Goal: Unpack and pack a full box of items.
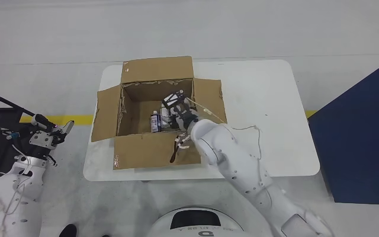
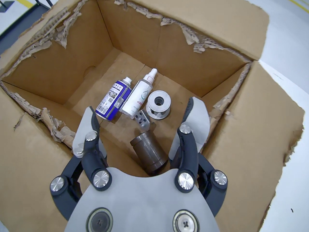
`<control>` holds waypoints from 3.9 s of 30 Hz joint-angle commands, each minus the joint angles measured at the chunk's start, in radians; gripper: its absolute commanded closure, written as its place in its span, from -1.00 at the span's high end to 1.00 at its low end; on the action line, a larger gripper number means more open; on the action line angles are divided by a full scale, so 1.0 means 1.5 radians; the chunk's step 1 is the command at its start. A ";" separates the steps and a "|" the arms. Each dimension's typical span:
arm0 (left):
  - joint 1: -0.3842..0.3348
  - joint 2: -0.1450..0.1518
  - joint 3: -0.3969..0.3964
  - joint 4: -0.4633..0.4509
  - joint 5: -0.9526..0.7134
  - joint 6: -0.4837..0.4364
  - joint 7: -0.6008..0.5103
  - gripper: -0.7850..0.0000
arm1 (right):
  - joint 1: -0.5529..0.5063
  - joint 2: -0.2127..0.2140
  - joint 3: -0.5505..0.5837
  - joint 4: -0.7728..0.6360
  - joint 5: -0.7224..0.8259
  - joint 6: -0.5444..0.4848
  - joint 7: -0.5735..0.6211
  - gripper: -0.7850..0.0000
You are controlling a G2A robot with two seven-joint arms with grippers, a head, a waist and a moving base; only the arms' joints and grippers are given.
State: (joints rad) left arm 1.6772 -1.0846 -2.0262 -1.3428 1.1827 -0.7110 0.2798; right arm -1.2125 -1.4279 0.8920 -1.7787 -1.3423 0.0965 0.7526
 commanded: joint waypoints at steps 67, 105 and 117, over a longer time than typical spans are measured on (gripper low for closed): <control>0.005 0.011 0.080 0.036 0.132 0.046 0.002 1.00 | -0.145 0.072 0.179 -0.053 0.057 -0.160 -0.092 1.00; -0.007 0.017 0.135 -0.180 0.103 0.022 -0.108 1.00 | -0.267 0.100 0.319 -0.066 0.152 -0.215 -0.208 1.00; -0.025 0.018 0.181 -0.180 0.130 0.026 -0.148 1.00 | -0.298 0.106 0.356 -0.072 0.166 -0.244 -0.217 1.00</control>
State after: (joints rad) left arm 1.6392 -1.0584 -1.7528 -1.6109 1.3845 -0.6709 0.0498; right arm -1.6601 -1.2685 1.4264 -1.8866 -1.0931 -0.2697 0.4272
